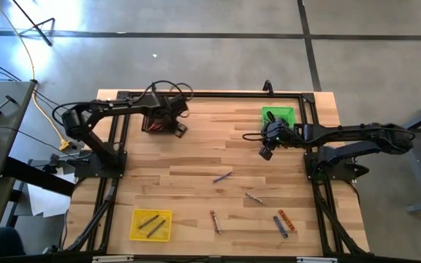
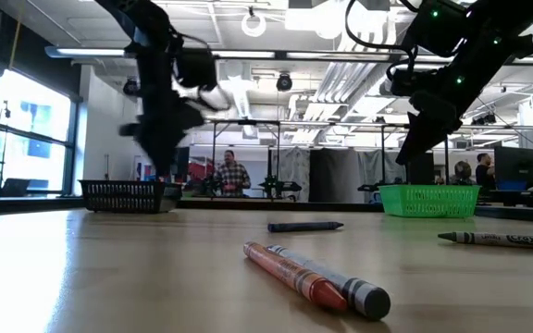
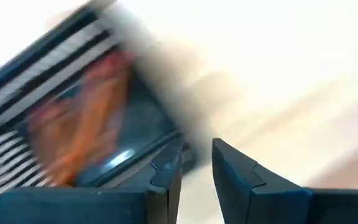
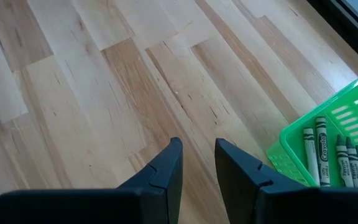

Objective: Sort crayons
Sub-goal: Put the gray crayon into the green bin

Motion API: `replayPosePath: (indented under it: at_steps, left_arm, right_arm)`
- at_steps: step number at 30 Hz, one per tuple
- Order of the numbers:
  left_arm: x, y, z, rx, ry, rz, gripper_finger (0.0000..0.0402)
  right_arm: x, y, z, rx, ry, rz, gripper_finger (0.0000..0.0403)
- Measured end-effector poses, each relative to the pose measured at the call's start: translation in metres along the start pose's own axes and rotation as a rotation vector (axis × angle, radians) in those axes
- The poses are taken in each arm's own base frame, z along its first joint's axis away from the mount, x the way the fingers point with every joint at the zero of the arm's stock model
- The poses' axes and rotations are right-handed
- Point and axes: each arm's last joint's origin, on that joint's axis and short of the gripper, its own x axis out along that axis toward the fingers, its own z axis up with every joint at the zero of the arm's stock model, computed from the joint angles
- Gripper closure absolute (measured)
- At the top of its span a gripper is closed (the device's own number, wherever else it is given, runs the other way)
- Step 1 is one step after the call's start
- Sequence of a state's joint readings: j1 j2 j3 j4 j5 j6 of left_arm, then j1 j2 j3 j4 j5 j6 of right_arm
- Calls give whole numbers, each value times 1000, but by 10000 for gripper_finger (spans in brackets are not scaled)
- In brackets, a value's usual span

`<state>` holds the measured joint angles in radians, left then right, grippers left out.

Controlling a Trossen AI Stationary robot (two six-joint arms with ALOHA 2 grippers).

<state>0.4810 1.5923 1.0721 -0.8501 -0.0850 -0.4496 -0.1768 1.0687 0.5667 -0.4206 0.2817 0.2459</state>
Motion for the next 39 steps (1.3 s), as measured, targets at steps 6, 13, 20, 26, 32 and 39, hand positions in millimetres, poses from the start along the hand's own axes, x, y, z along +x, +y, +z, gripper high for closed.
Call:
replayPosePath:
  at_steps: [6,13,20,26,32,39]
  left_arm:
    - [-19,-59,19,200,-345,-477,329]
    - [-46,-127,-9,446,-520,-752,330]
    - [-56,-170,-64,515,-571,-655,330]
    - [-65,-191,-104,524,-629,-600,330]
    - [-70,-201,-128,465,-653,-588,330]
    - [-75,-206,-145,447,-681,-582,330]
  right_arm:
    - [0,2,-1,9,18,61,315]
    - [-8,25,-10,-15,122,344,315]
    - [-17,47,-21,-10,147,364,315]
    - [-28,67,-32,38,173,399,315]
    - [-32,89,-48,58,210,388,315]
    - [-21,119,-65,-38,319,377,315]
